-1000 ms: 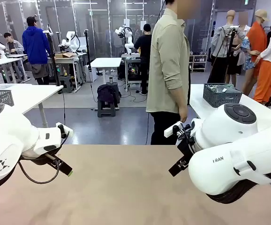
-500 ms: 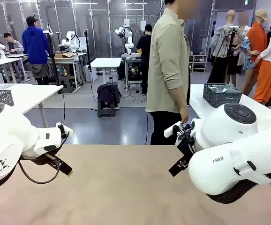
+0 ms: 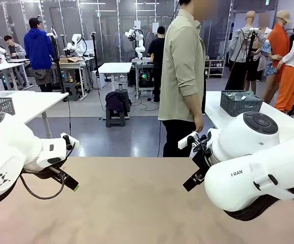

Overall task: Fold the towels and place them in the basket.
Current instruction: When a person lays out a Towel with hook on the table, fold it in half twice.

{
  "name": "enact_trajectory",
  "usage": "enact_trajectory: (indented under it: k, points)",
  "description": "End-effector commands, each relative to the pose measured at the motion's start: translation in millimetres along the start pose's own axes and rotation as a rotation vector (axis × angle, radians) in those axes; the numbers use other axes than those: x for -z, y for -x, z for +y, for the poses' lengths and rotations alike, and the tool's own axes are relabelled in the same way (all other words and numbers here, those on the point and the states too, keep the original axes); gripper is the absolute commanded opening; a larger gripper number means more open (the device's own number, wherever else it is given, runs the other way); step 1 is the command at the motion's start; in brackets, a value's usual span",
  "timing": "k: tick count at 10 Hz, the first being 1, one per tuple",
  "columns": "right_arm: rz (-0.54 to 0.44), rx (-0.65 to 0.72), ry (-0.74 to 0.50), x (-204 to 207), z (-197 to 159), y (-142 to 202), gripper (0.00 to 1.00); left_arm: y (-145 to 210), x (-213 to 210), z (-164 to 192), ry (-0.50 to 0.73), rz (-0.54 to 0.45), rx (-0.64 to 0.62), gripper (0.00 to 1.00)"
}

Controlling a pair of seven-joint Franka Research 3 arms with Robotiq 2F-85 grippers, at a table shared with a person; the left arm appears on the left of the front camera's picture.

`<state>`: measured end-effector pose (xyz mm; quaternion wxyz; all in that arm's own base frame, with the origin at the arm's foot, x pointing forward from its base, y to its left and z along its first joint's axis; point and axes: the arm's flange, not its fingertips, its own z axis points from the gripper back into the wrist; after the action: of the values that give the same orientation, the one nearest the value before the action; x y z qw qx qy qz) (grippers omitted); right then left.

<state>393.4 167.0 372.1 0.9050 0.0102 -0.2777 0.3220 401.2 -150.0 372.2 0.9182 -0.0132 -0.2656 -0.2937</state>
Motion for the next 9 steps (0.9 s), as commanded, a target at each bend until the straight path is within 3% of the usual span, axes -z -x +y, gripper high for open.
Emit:
enact_trajectory:
  k: [1,4,7,9]
  points:
    - [0.000,0.000,0.000,0.0,0.0,0.0,1.00,-2.6,-4.2,-0.8,-0.008,0.008,0.019,1.00]
    - [-0.027,0.006,-0.009,-24.0,-18.6,-9.5,1.00,-27.1,-20.6,4.8,0.017,0.034,0.048,1.00]
    - [-0.096,0.008,0.028,-88.8,-51.0,-28.8,1.00,-68.5,-67.2,20.3,0.049,-0.017,0.073,1.00]
    - [-0.137,0.016,0.059,-150.8,-65.9,-37.9,1.00,-93.8,-121.8,27.9,0.090,-0.093,0.091,1.00]
